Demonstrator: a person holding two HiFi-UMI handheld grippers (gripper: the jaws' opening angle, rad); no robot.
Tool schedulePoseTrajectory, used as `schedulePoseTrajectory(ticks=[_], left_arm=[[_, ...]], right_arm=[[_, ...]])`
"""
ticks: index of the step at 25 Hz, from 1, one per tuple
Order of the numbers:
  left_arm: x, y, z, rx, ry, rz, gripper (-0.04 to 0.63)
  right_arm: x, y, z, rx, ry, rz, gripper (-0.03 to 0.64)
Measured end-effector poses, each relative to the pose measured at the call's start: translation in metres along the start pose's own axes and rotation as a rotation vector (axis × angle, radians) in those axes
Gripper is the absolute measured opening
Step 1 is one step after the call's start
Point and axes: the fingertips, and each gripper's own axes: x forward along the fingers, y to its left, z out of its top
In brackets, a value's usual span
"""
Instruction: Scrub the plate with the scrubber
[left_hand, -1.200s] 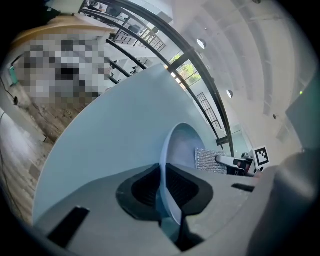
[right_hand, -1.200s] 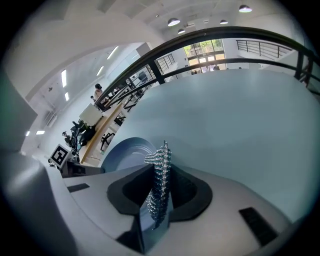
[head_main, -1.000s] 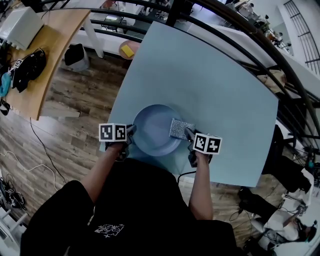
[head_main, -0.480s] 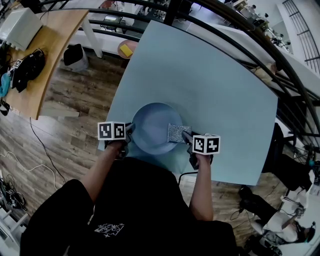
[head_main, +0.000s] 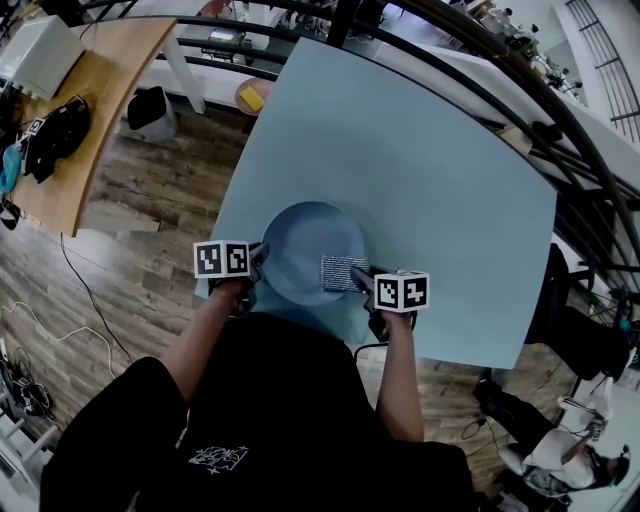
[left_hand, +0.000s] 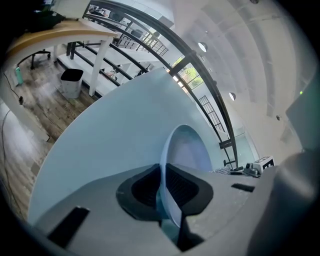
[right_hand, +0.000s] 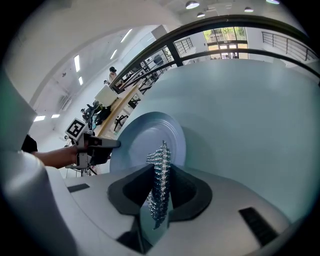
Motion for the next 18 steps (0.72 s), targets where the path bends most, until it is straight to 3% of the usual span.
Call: schedulePoseTrajectory(ticks=[10,18], left_arm=[[-0.002,0.004,-0.004,-0.013,-0.005,0.001,0.041],[-0.002,0.003,-0.004,-0.011,0.0,-0.009,0.041]], right_arm=[[0.018,0.022,-0.002,-0.025,-0.027,0.016,0.084],[0.037,0.045,0.002,0.023,-0.057,0.071,0.084]])
